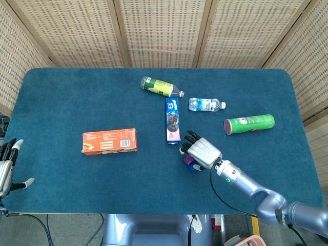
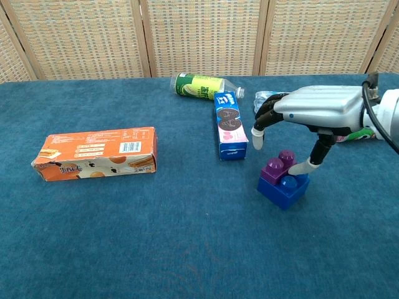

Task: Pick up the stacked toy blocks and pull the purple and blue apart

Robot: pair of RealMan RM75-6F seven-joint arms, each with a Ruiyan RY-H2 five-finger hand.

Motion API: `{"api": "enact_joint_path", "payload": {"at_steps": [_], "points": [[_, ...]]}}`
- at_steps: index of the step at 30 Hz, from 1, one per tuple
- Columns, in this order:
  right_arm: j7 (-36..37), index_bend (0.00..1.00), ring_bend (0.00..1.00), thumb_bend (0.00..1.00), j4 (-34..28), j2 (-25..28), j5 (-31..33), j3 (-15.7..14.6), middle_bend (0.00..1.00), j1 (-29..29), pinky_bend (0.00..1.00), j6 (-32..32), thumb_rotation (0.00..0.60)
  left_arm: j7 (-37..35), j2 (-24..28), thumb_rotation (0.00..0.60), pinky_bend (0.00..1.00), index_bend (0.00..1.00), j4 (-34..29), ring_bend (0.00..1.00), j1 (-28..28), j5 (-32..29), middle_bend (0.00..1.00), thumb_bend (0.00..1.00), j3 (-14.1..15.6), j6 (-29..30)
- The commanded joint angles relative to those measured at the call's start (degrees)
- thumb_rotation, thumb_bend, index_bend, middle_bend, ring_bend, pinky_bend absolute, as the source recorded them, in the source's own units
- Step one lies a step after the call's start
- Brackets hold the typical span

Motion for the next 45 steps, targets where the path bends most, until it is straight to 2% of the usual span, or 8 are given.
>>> {"api": "enact_joint_path", "payload": {"at_steps": [1, 4, 23, 26, 29, 32, 39, 45], "points": [[-1.83, 0.36, 0.13, 0.27, 0.68, -0.89, 1.42, 0.0, 0.31, 0.71, 0.05, -1.14, 0.6, 0.02, -0.02, 0.6, 0.0, 0.0, 0.02, 0.0, 0.01, 0.01, 0.0, 0.0, 0.09, -0.01], [-3.15, 0.37, 0.16, 0.3, 1.32, -1.69, 2.74, 0.08, 0.34, 1.02, 0.05, -1.55, 0.6, -0.1, 0.04, 0.6, 0.0, 0.0, -0.01, 0.0, 0.01, -0.03, 0.0, 0.0, 0.13, 0.01], [-6.27, 0.37, 0.16, 0.3, 3.61, -2.33, 4.1, -2.22, 0.34, 1.75, 0.06, -1.76, 0.6, -0.15, 0.18, 0.6, 0.0, 0.0, -0.08, 0.0, -0.12, -0.11, 0.0, 0.0, 0.35, 0.04], [-6.15, 0.43, 0.2, 0.3, 4.37, -2.74, 3.75, -2.62, 0.4, 1.78, 0.1, -1.51, 0.6, -0.16, 0.15, 0.6, 0.0, 0.0, -0.13, 0.0, -0.11, -0.01, 0.0, 0.0, 0.43, 0.08], [-5.78, 0.56, 0.3, 0.31, 5.37, -3.61, 2.83, -2.86, 0.53, 1.79, 0.19, -0.38, 0.6, -0.19, 0.13, 0.6, 0.0, 0.0, -0.17, 0.0, -0.12, 0.04, 0.0, 0.0, 0.5, 0.04], [-4.04, 0.61, 0.34, 0.32, 6.63, -4.68, 1.09, -2.92, 0.59, 1.58, 0.22, 2.11, 0.6, -0.3, 0.14, 0.6, 0.0, 0.0, -0.18, 0.0, -0.15, -0.01, 0.0, 0.0, 0.5, -0.01], [1.3, 0.61, 0.34, 0.33, 8.61, -4.98, -0.93, -2.48, 0.6, 1.29, 0.25, 6.43, 0.6, -0.71, 0.21, 0.6, 0.0, 0.0, 0.09, 0.0, -0.44, -0.46, 0.0, 0.0, 0.45, -0.71], [10.59, 0.61, 0.35, 0.33, 7.32, -4.65, 0.0, 0.51, 0.6, 1.01, 0.26, 10.9, 0.6, -3.47, 0.11, 0.6, 0.0, 0.0, 1.69, 0.0, -2.41, -0.26, 0.0, 0.0, -0.34, -3.95]]}}
